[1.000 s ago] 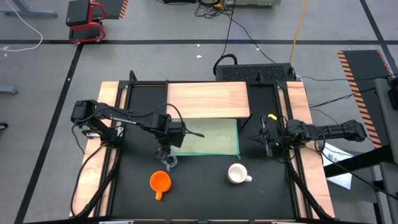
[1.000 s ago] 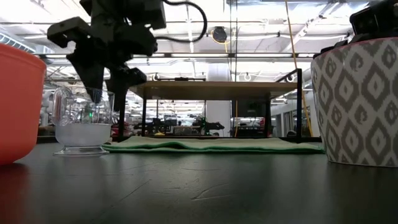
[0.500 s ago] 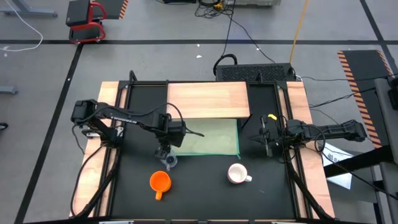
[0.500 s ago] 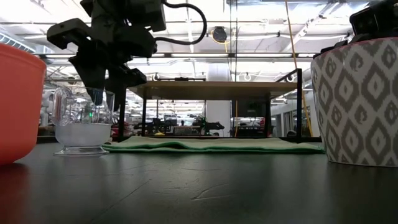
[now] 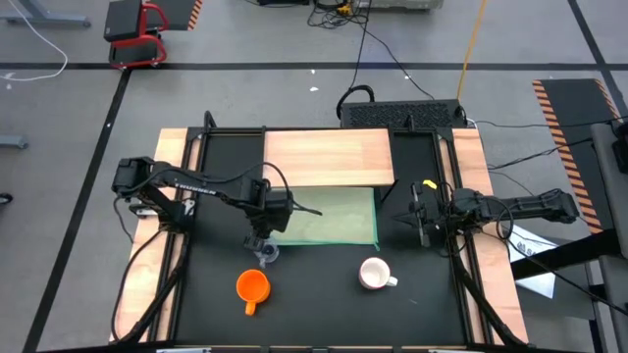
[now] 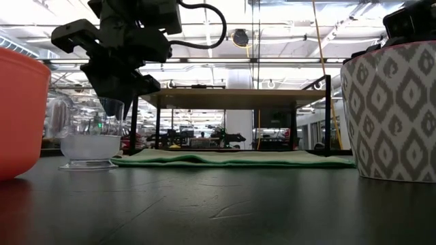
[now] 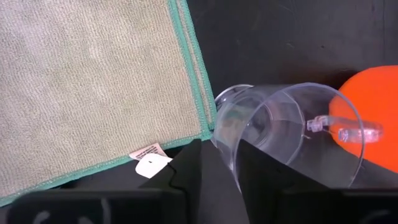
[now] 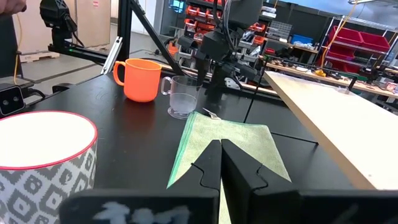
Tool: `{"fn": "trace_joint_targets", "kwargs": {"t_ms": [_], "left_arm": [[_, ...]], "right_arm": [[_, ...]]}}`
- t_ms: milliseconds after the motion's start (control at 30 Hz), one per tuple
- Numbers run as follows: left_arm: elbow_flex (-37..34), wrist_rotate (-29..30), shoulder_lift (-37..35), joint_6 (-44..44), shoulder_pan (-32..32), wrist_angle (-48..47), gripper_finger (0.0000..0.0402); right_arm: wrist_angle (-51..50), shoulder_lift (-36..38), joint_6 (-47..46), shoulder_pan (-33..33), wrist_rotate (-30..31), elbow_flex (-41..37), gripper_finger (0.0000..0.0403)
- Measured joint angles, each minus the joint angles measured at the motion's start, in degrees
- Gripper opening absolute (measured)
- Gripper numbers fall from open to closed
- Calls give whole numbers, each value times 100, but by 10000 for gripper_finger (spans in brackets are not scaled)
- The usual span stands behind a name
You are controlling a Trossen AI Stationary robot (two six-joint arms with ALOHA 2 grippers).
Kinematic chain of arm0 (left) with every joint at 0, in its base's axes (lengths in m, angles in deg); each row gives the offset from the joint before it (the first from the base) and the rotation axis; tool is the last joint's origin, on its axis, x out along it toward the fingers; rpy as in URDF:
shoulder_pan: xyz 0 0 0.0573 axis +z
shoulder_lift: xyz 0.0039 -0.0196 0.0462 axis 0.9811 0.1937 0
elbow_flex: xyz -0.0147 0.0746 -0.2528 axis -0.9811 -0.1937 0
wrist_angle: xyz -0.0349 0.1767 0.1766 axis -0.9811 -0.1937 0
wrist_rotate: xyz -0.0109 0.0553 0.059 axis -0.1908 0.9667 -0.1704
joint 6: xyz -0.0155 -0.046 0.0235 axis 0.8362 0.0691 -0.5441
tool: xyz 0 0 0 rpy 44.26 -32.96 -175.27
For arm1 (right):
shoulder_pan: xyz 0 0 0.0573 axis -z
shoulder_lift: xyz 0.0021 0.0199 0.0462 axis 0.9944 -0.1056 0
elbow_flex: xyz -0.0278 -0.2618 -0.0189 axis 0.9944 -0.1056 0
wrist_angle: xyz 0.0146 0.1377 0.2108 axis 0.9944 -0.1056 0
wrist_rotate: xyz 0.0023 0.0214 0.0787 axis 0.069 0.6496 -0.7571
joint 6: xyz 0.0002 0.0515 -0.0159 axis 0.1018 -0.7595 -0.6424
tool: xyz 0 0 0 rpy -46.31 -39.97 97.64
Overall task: Stack small to large cups/mugs on shelf
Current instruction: Put the transparent mug on the shelf
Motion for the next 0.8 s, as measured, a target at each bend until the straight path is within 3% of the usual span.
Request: {"fn": "trace_joint_targets", "kwargs": {"t_ms": [167,333,800], "left_arm": [[0,-144,0,-7,0,7,68],[0,-165,0,-134,0,5,10],[164,-97,-328,-344,0,-115,2]], "right_arm": [[0,0,1,1,0,-2,0],[-1,0,0,0,0,-2,0],[-2,0,-19,-1,0,-1,0]]}}
